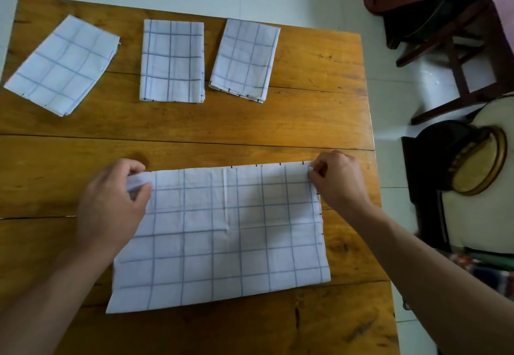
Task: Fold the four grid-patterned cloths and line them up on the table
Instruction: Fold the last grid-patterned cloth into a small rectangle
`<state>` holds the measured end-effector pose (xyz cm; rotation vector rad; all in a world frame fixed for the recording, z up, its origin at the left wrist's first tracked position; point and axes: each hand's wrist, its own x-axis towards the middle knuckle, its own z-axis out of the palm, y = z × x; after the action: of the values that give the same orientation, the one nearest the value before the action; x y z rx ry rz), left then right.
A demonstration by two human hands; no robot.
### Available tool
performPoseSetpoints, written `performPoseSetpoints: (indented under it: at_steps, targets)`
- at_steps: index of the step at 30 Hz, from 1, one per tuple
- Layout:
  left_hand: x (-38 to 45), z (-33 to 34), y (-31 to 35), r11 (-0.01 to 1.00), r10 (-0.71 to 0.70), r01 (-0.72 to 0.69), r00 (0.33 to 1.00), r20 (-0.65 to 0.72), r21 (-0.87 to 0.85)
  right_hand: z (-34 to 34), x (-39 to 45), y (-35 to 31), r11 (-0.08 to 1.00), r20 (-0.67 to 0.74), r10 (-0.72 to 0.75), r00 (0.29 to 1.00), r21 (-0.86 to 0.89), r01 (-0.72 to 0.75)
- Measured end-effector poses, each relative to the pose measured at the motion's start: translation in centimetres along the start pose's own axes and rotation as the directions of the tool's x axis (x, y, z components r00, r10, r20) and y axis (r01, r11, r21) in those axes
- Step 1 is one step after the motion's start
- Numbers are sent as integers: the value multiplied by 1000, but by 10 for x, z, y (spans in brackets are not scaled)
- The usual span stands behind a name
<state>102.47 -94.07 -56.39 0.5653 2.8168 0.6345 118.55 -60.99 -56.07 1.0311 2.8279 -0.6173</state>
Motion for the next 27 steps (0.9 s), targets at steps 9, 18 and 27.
performPoseSetpoints:
  at_steps: [9,18,27]
  targets:
    - [-2,-2,0,998,-52,52,999,-5,-29,-4,5,0,1000,27,12,1000,-19,-12]
    - [-4,-4,-8,958,202,-193,979,-23,213,-10,14,-4,998,82,35,996,-50,-31]
    - [-30,0,10,939,318,-324,946,69,115,-6,2,-12,999,-17,32,999,0,-32]
